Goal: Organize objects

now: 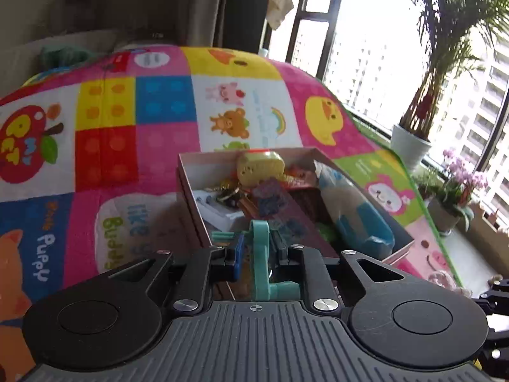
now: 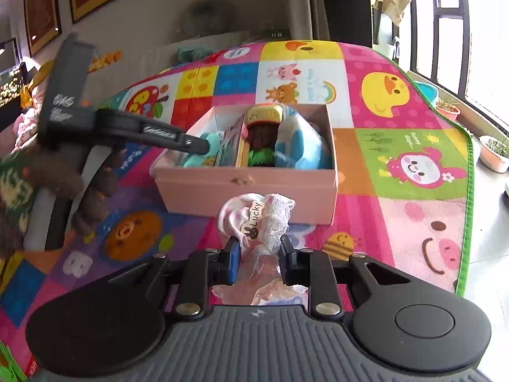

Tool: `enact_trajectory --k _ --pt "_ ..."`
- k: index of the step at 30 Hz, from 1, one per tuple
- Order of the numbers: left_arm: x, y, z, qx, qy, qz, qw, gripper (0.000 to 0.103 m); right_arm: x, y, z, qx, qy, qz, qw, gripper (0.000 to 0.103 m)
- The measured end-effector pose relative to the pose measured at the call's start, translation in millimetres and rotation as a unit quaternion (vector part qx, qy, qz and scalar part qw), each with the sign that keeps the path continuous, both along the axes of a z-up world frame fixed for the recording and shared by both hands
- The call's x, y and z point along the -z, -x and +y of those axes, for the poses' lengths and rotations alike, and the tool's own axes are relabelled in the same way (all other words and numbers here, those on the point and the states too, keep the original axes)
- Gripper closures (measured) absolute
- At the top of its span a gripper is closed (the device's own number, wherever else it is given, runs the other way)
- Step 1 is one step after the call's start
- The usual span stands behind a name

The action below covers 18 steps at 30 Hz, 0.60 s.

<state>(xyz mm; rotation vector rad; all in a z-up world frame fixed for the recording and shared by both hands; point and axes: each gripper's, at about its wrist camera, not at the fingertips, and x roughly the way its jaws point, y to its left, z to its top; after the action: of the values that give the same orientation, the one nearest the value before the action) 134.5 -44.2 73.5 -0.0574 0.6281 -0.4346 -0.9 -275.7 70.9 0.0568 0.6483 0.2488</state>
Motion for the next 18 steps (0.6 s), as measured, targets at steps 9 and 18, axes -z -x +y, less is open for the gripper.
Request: enact_trajectory --k 9,18 --pt "-1.7 37.9 59.6 -0.069 0.103 0.001 0.9922 0.085 -88.9 -111.7 28.4 -0.037 -0.039 -0.026 0.998 0.079" --pt "37.5 56.4 95.7 -0.066 0.140 0.067 0.9858 0.085 -5.4 -254.4 117.4 0.007 -0.004 0.126 0.992 0.079"
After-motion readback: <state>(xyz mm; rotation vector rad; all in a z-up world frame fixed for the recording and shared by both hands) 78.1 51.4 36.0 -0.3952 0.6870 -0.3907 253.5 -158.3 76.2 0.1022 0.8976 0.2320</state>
